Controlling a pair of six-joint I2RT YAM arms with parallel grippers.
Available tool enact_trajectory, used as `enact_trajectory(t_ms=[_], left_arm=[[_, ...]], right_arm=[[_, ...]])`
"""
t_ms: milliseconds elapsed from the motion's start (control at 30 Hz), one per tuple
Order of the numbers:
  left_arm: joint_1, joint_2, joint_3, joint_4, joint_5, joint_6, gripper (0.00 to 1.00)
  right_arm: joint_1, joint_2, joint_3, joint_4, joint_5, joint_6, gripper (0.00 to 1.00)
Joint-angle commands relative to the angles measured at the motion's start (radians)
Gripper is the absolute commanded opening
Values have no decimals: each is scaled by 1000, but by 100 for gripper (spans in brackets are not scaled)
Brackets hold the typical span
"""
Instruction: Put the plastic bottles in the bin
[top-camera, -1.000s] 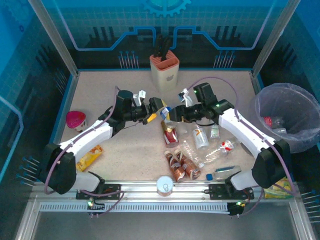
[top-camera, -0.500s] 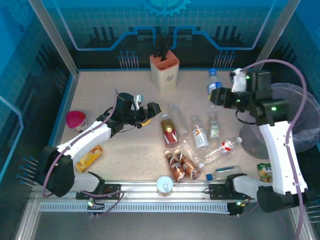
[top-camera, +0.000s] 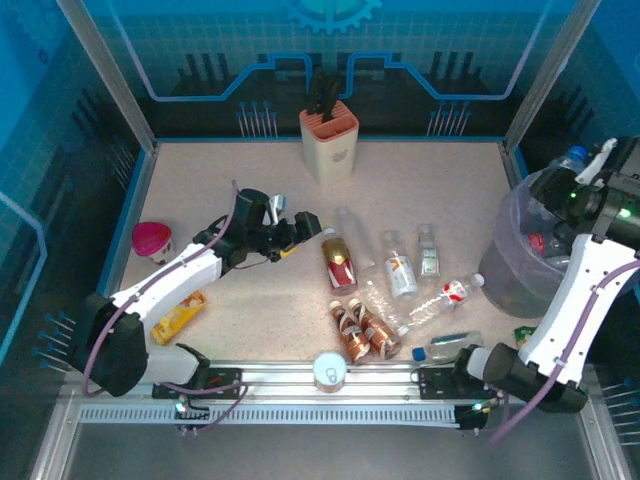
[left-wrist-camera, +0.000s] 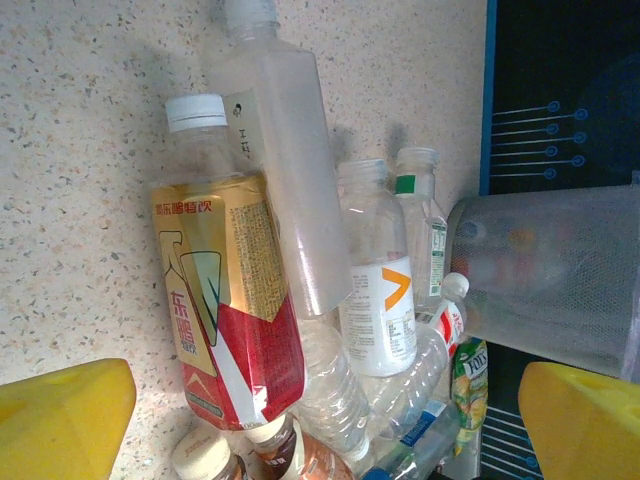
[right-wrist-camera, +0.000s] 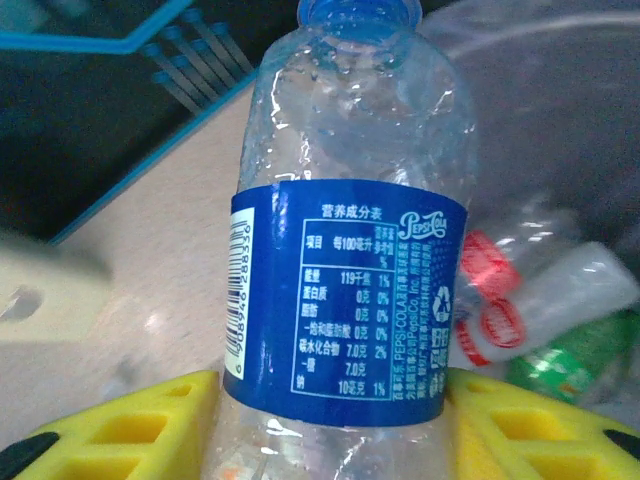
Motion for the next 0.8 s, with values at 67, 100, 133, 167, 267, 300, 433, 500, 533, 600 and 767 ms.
enact_trajectory(t_ms=[67,100,133,167,267,300,433,500,533,600,767], left_arm=[[-9,-25,-4,-45,-19,36,99],[-9,-21,-2,-45,-19,35,99],[-9,-14,0,-47,-19,36,99],[-9,-7,3,-47,-17,33,99],[-13,10,5,-42,-14,31,99],[-14,15,5,-39,-14,30,99],[-21,32,8,-27,-13,24,99],[-25,37,7,-27,-17,25,99],[-25,40,9,-26,-19,25,99],[-26,44,9,-28,-19,25,99],[-25,44,6,-38,-26,36,99]], right_arm=[[-76,45,-75,9,81,-35,0],[-84,57,-93,24,89,-35,0],[-90,66,-111,42,99,-35,0],[-94,74,-127,61,105,-32,0],[-96,117,-176,108,97,-25,0],[-95,131,-192,118,91,-21,0],[-78,170,-273,172,81,-8,0],[-54,179,-315,201,92,-4,0],[-43,185,-334,213,92,0,0],[-27,197,-372,238,91,10,0],[3,219,-423,266,80,18,20]])
